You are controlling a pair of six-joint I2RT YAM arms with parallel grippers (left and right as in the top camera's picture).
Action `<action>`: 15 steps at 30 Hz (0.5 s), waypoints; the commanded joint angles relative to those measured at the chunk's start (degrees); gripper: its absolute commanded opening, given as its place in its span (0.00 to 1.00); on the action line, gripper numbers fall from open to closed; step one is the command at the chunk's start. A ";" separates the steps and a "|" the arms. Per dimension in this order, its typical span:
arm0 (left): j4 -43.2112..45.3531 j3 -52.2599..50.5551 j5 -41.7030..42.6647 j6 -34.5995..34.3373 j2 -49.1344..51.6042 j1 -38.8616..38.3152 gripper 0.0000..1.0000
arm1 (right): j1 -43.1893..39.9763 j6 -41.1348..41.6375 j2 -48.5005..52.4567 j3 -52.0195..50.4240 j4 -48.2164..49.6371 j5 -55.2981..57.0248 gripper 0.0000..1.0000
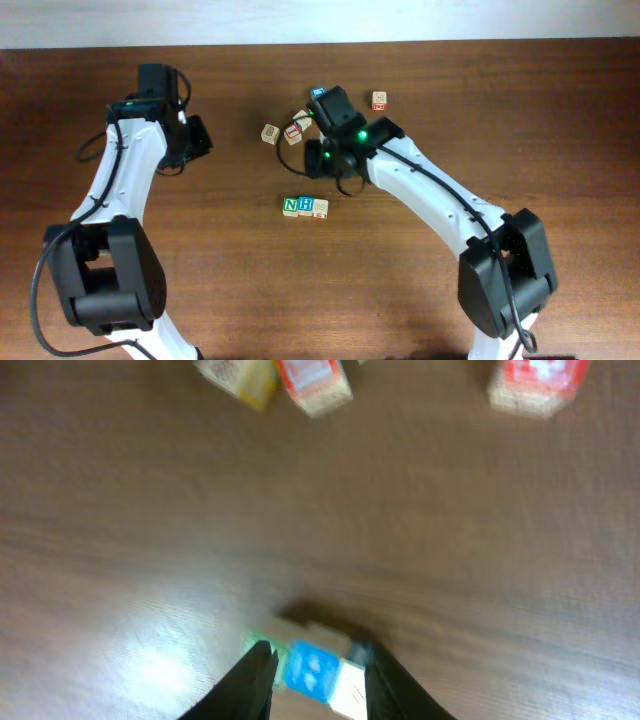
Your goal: Rotate 3 blocks
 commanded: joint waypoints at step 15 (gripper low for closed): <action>-2.45 0.68 -0.44 0.92 0.31 0.61 0.35 | 8.85 5.97 15.30 6.91 -3.45 9.01 0.24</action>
